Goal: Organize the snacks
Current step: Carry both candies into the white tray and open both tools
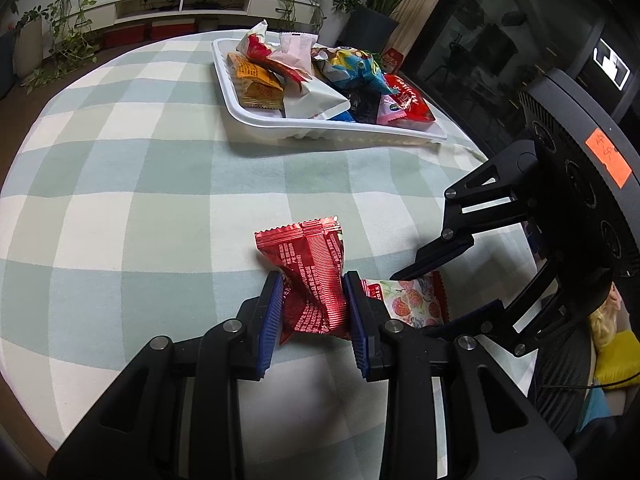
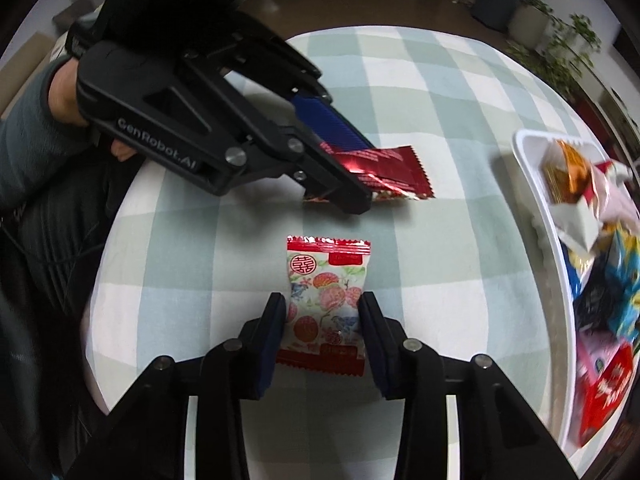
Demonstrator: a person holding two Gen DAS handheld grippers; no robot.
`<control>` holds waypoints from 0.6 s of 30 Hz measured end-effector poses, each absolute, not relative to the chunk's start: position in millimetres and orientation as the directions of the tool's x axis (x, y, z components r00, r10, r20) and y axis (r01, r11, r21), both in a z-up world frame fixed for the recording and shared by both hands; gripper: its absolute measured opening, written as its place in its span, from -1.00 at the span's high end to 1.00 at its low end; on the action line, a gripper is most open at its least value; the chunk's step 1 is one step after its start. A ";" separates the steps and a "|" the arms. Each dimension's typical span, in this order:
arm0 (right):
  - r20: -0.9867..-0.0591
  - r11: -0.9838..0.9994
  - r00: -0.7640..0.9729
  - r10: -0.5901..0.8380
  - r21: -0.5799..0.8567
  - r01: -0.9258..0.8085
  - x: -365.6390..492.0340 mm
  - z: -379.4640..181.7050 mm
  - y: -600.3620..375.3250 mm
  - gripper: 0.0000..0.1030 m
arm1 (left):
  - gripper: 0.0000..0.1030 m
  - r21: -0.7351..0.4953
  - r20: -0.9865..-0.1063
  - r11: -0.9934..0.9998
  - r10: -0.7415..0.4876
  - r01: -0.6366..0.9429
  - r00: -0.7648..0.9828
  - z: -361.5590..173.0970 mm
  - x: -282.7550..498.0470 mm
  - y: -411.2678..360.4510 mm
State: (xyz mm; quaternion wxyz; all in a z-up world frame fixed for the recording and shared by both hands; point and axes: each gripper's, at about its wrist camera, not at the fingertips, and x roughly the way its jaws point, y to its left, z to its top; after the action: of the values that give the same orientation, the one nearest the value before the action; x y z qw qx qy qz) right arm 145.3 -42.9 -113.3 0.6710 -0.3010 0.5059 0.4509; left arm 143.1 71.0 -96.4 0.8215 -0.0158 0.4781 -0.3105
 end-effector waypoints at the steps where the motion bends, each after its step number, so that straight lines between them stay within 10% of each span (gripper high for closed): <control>1: -0.947 0.427 0.091 0.309 0.053 -0.903 145.1 -112.8 -45.0 0.25 | 0.44 -0.324 -0.774 0.804 -0.528 0.498 0.349 -96.4 142.6 71.0; 18: -0.793 0.740 0.380 0.476 0.127 -0.661 96.9 -78.3 -126.2 0.28 | 0.44 -0.311 -0.743 0.802 -0.540 0.511 0.396 -83.7 136.4 73.1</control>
State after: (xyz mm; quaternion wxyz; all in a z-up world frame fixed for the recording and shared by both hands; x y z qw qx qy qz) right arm 96.9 -126.2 -78.3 0.8240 -0.1056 0.4370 0.3449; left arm 136.4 73.1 -83.7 0.8353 -0.0163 0.4507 -0.3145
